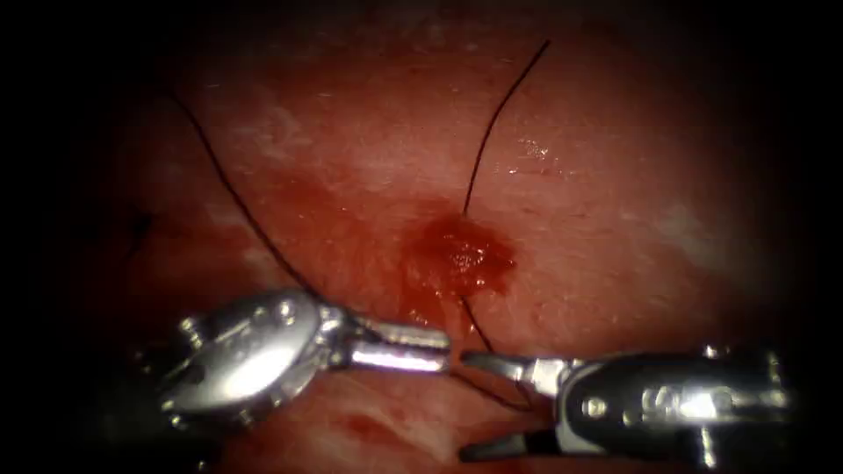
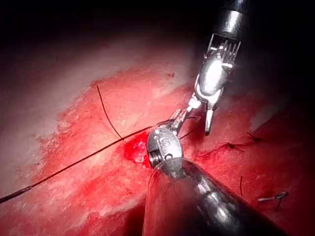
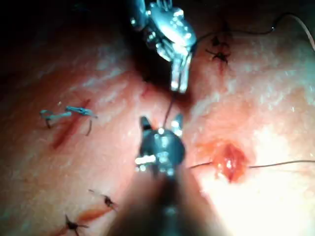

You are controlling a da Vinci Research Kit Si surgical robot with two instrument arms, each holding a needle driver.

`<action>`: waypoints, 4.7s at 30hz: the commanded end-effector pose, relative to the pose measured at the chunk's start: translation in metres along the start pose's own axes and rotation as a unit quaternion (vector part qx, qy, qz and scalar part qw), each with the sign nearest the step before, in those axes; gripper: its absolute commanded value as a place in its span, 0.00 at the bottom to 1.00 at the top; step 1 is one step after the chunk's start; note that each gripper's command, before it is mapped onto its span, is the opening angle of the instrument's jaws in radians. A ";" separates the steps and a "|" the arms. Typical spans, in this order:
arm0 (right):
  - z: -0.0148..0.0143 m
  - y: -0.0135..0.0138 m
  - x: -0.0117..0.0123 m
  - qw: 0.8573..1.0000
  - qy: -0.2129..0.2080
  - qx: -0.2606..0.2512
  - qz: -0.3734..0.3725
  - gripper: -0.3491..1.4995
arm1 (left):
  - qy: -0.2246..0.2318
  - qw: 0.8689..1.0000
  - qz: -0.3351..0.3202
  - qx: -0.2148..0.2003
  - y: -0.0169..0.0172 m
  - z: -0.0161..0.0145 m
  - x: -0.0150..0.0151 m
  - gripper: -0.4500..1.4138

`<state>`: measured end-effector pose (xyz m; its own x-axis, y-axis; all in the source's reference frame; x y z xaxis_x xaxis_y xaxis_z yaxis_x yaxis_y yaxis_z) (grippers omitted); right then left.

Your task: Wound Closure

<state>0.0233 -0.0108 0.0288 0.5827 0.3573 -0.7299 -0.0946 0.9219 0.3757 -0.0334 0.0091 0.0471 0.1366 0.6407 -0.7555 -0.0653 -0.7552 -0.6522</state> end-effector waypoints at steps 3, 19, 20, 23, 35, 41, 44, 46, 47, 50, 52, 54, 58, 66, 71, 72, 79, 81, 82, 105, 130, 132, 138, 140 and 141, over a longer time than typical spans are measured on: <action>0.0013 0.0005 -0.0009 0.999 -0.029 -0.016 0.033 0.75 | -0.003 1.000 0.001 -0.002 0.0001 0.0005 -0.0011 0.00; 0.0011 -0.0002 -0.0011 0.997 -0.053 0.015 0.060 0.00 | -0.015 1.000 0.004 0.000 0.0001 0.0016 -0.0021 0.00; 0.0010 -0.0002 -0.0012 0.997 -0.056 0.016 0.059 0.00 | -0.017 1.000 0.005 0.000 0.0002 0.0016 -0.0022 0.00; 0.0006 0.0000 -0.0017 0.997 -0.057 0.019 0.057 0.00 | -0.023 1.000 0.005 -0.001 0.0002 0.0016 -0.0022 0.00; -0.0024 0.0018 -0.0046 0.997 -0.051 -0.003 0.064 0.00 | -0.080 0.995 0.029 0.046 0.0006 -0.0006 -0.0017 0.44; -0.0032 0.0023 -0.0058 0.997 -0.042 -0.004 0.066 0.00 | -0.088 0.994 0.039 0.060 0.0000 -0.0049 -0.0007 0.47; -0.0034 0.0024 -0.0061 0.997 -0.042 -0.004 0.066 0.00 | -0.108 0.987 0.085 0.083 -0.0001 -0.0070 0.0000 0.44; -0.0035 0.0025 -0.0064 0.997 -0.042 -0.004 0.065 0.00 | -0.120 0.982 0.109 0.097 0.0000 -0.0083 0.0006 0.41; -0.0035 0.0025 -0.0065 0.997 -0.042 -0.004 0.065 0.00 | -0.125 0.979 0.123 0.109 0.0001 -0.0089 0.0009 0.41; -0.0035 0.0024 -0.0067 0.997 -0.042 -0.004 0.064 0.00 | -0.146 0.962 0.164 0.160 -0.0002 -0.0105 0.0021 0.36; -0.0035 0.0022 -0.0067 0.997 -0.042 -0.003 0.063 0.00 | -0.172 0.941 0.198 0.212 -0.0014 -0.0119 0.0034 0.32; -0.0035 0.0020 -0.0066 0.997 -0.042 -0.003 0.063 0.00 | -0.198 0.920 0.228 0.250 -0.0029 -0.0125 0.0036 0.26; -0.0034 0.0017 -0.0067 0.997 -0.042 -0.004 0.062 0.00 | -0.232 0.894 0.261 0.281 -0.0052 -0.0120 0.0026 0.26; -0.0034 0.0015 -0.0065 0.997 -0.041 -0.001 0.062 0.00 | -0.312 0.851 0.332 0.262 -0.0071 -0.0107 0.0005 0.18; -0.0035 0.0012 -0.0063 0.997 -0.039 -0.002 0.063 0.00 | -0.352 0.824 0.365 0.254 -0.0079 -0.0102 -0.0001 0.23; -0.0035 0.0012 -0.0062 0.997 -0.038 -0.002 0.063 0.00 | -0.359 0.819 0.369 0.253 -0.0080 -0.0098 -0.0004 0.23; -0.0035 0.0010 -0.0060 0.997 -0.037 -0.001 0.063 0.00 | -0.371 0.809 0.373 0.262 -0.0094 -0.0082 -0.0011 0.31; -0.0035 0.0010 -0.0059 0.997 -0.037 -0.001 0.063 0.00 | -0.377 0.805 0.375 0.262 -0.0096 -0.0080 -0.0014 0.32; -0.0036 0.0009 -0.0059 0.997 -0.036 -0.001 0.063 0.00 | -0.381 0.804 0.375 0.260 -0.0097 -0.0080 -0.0016 0.32; -0.0036 0.0002 -0.0052 0.998 -0.031 0.003 0.061 0.00 | -0.430 0.777 0.369 0.274 -0.0127 -0.0089 -0.0043 0.03; -0.0096 0.0005 -0.0046 0.991 0.111 0.029 0.066 0.98 | -0.380 0.837 0.317 0.234 -0.0102 -0.0081 -0.0014 0.00; -0.0112 0.0012 -0.0047 0.989 0.129 0.032 0.070 0.95 | -0.381 0.836 0.317 0.235 -0.0101 -0.0080 -0.0015 0.00; -0.0124 0.0047 -0.0054 0.990 0.118 0.040 0.060 0.39 | -0.374 0.842 0.312 0.230 -0.0088 -0.0059 -0.0014 0.00; -0.0108 0.0056 -0.0055 0.993 0.095 0.043 0.056 0.00 | -0.370 0.846 0.310 0.226 -0.0084 -0.0049 -0.0014 0.00; -0.0095 0.0062 -0.0056 0.994 0.085 0.043 0.049 0.00 | -0.369 0.847 0.310 0.225 -0.0083 -0.0044 -0.0014 0.00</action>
<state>0.0111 -0.0052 0.0292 0.4381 0.4732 -0.7643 -0.0725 0.8661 0.4946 -0.0285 0.0141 0.0531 -0.7037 0.1782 -0.6877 -0.2924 -0.9549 0.0517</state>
